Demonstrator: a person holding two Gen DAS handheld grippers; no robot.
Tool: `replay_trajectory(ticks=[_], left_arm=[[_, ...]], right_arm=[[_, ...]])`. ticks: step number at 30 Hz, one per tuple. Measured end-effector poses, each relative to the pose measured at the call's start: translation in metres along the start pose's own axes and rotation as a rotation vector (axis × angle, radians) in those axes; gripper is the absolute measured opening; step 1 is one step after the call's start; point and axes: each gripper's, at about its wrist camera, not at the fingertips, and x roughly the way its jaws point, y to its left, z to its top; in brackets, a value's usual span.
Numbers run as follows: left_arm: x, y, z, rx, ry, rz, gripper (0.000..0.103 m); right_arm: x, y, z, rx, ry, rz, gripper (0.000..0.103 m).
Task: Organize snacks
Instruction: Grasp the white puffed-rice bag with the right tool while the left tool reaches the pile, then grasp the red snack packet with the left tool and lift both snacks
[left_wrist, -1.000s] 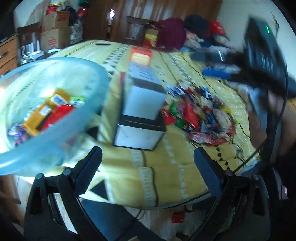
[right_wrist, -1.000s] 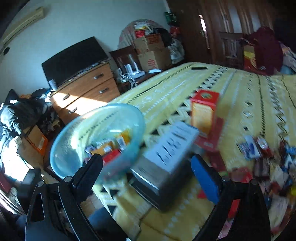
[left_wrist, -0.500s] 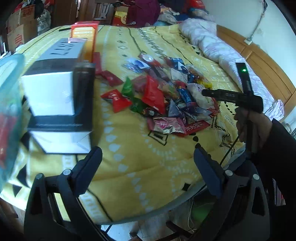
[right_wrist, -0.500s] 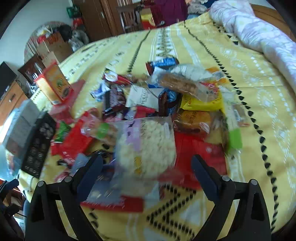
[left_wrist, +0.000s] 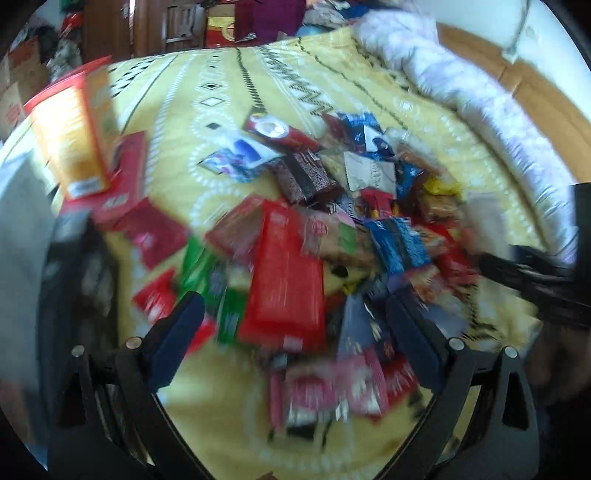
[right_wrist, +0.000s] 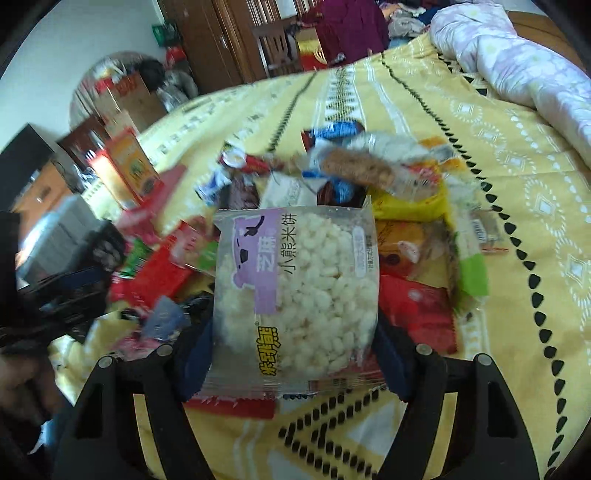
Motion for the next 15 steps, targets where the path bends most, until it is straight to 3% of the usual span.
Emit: replay_trajectory(ticks=[4,8,9,11,15], left_arm=[[0.033,-0.012,0.006,0.08,0.077,0.101,0.098],[0.044,-0.014,0.003,0.119,0.074,0.153,0.096],[0.042,-0.013,0.002,0.124,0.064,0.153,0.09],[0.04,-0.014,0.001,0.144,0.064,0.16,0.054],[0.032,-0.014,0.0,0.154,0.048,0.158,0.053]], right_arm=[[-0.022,-0.005,-0.004,0.015,-0.023,0.036,0.079],[-0.025,-0.009,-0.006,0.033,-0.024,0.059,0.079],[-0.025,-0.011,-0.008,0.037,-0.022,0.064,0.079],[-0.023,-0.011,-0.01,0.044,-0.021,0.072,0.079],[-0.023,-0.01,-0.01,0.042,-0.033,0.081,0.079]])
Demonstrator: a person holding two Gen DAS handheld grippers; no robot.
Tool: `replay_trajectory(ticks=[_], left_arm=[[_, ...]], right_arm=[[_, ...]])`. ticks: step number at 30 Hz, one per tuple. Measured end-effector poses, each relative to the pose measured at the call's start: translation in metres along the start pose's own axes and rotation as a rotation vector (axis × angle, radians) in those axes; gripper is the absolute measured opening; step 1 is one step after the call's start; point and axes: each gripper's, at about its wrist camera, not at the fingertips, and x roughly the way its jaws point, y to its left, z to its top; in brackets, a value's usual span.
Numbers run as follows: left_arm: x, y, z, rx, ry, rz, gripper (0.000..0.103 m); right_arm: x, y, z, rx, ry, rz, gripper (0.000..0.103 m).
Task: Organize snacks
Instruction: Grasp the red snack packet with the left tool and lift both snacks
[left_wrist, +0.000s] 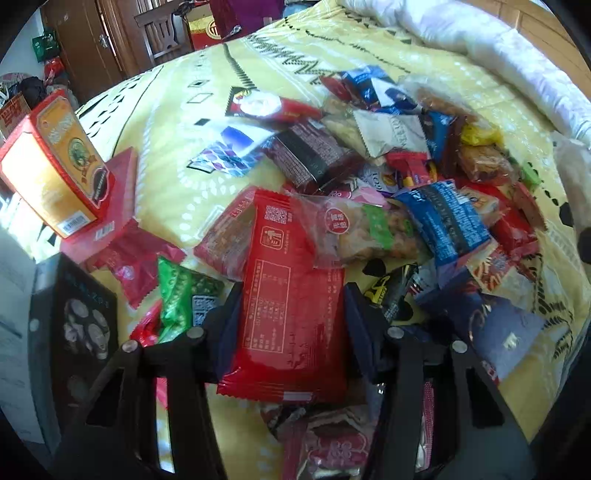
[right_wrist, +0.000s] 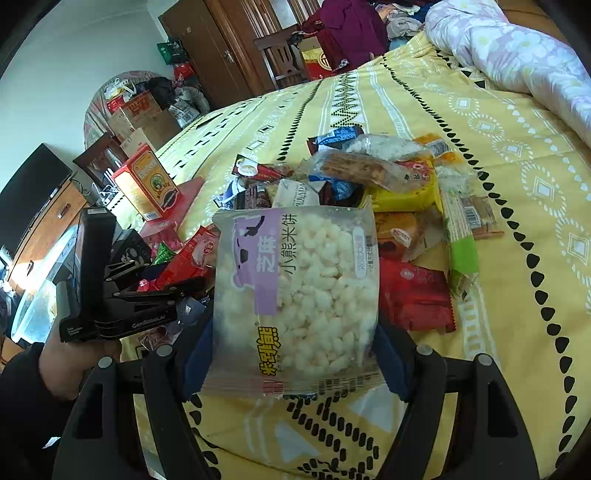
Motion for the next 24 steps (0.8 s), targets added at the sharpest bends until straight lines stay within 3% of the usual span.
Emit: replay_trajectory(ticks=[8,14,18,24], left_arm=[[-0.048,0.017,-0.008,-0.062,-0.081,-0.027,0.052],[-0.101,0.036,-0.003,-0.116,-0.194,-0.036,0.052],[-0.13,0.052,0.0,-0.146,-0.257,-0.02,0.052],[-0.17,0.082,-0.001,-0.19,-0.329,0.067,0.052]], right_arm=[[-0.014,0.012,0.003,-0.02,-0.039,0.014,0.079],[-0.024,0.026,0.014,-0.056,-0.069,0.018,0.079],[-0.029,0.044,0.026,-0.093,-0.088,0.027,0.079],[-0.034,0.08,0.047,-0.162,-0.122,0.051,0.079]])
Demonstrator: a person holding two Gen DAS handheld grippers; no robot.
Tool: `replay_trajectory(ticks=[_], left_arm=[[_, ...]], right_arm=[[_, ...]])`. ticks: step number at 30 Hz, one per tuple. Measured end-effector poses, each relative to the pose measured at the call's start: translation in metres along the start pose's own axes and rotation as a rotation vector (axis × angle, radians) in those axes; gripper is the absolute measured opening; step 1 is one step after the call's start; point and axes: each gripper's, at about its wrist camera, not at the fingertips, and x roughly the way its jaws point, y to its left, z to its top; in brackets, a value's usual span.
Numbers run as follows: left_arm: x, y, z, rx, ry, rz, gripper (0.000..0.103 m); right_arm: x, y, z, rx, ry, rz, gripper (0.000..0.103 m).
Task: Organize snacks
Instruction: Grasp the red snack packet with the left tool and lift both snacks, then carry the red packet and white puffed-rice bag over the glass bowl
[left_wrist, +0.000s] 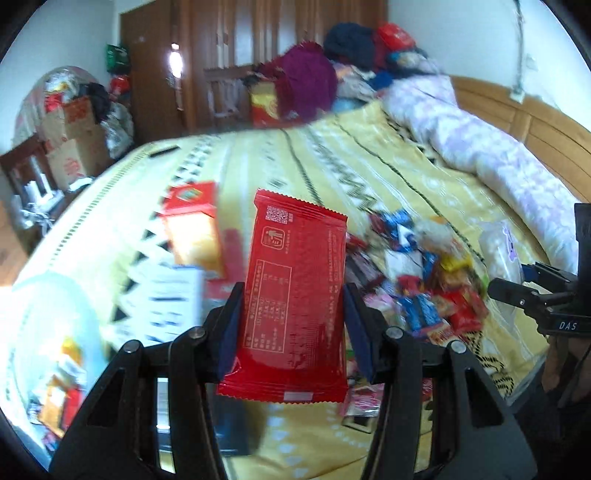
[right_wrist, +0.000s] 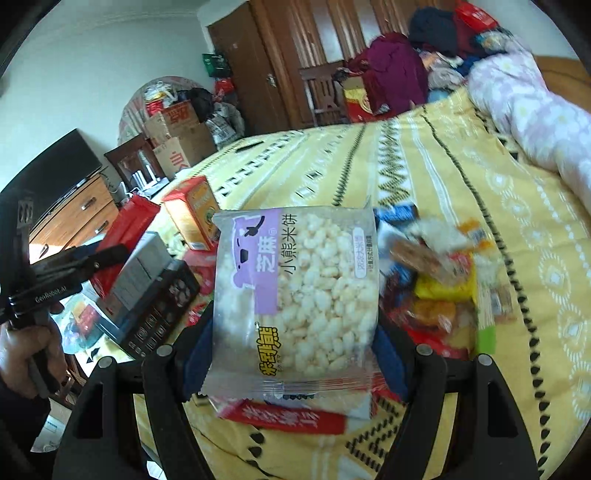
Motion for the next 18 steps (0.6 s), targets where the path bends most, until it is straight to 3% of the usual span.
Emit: replay_trajectory(ticks=[10,18], left_arm=[[-0.048,0.078,0.006,-0.12,-0.087,0.177,0.052],[-0.077,0.131,-0.009,-0.217,-0.121,0.266,0.052]], right_arm=[[0.008,0.075,0.056,-0.128,-0.04,0.076,0.079],[0.027,0.177,0.09,-0.253,-0.039,0.193,0.079]])
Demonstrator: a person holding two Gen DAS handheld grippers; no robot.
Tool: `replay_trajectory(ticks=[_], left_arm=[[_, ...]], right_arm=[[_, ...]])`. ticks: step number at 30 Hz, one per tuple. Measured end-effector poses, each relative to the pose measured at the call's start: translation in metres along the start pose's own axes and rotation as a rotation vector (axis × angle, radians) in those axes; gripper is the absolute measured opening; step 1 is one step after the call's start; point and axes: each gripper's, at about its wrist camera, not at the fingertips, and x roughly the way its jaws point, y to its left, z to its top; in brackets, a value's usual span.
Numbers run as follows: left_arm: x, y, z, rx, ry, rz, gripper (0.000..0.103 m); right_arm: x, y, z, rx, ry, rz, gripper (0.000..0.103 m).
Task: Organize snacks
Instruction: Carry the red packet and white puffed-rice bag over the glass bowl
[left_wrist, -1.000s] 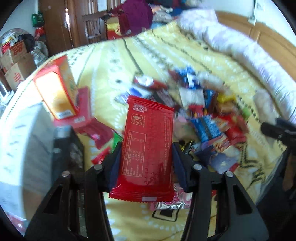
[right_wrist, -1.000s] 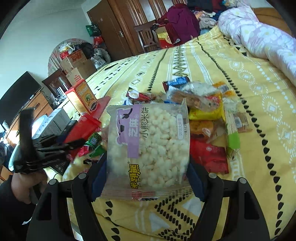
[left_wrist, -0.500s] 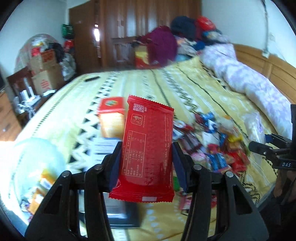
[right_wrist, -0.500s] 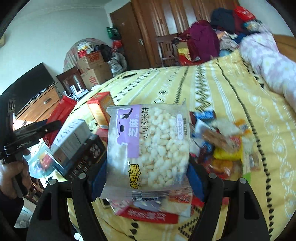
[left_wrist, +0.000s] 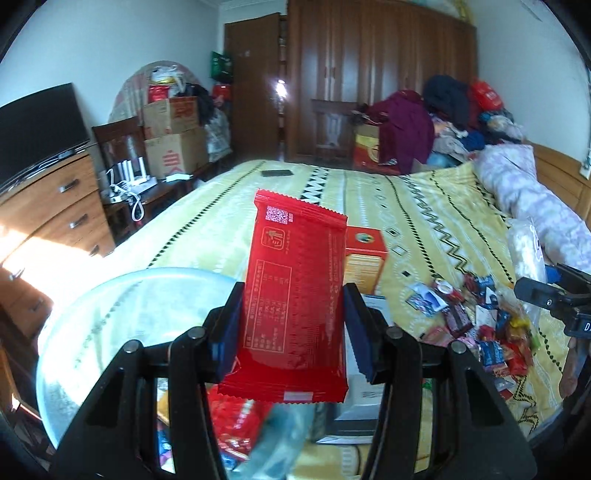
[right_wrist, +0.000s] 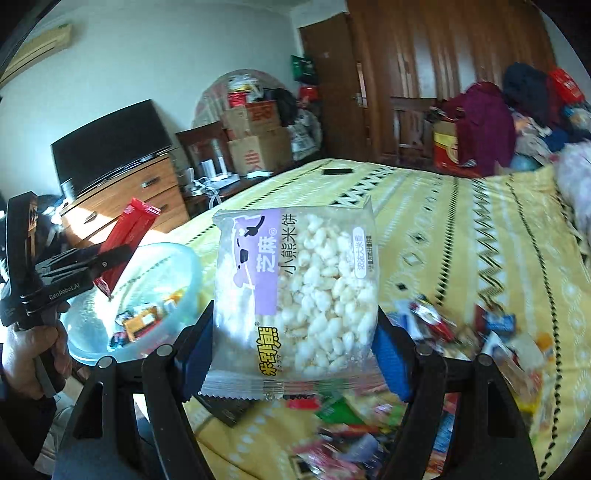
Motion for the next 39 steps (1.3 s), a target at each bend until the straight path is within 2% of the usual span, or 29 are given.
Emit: replay_trajectory(ticks=[8,16,22,27,39], left_arm=[[-0.009,0.068,-0.01,-0.108,0.001,0.065,0.052],[-0.004,0.125,-0.024,-0.211,0.038,0.113,0.052],[-0.001,0.147,-0.034,-0.267,0.057,0.132,0.052],[0.003,0.154,-0.04,-0.287,0.074,0.132,0.052],[0.002,0.168,-0.045,-0.299,0.085,0.119,0.052]], right_arm=[[0.052,0.103,0.039,-0.094,0.036,0.158,0.079],[0.103,0.176,0.056,-0.147,0.094,0.269,0.079],[0.131,0.205,0.055,-0.177,0.135,0.318,0.079],[0.137,0.222,0.05,-0.2,0.16,0.334,0.079],[0.156,0.238,0.039,-0.201,0.211,0.355,0.079]])
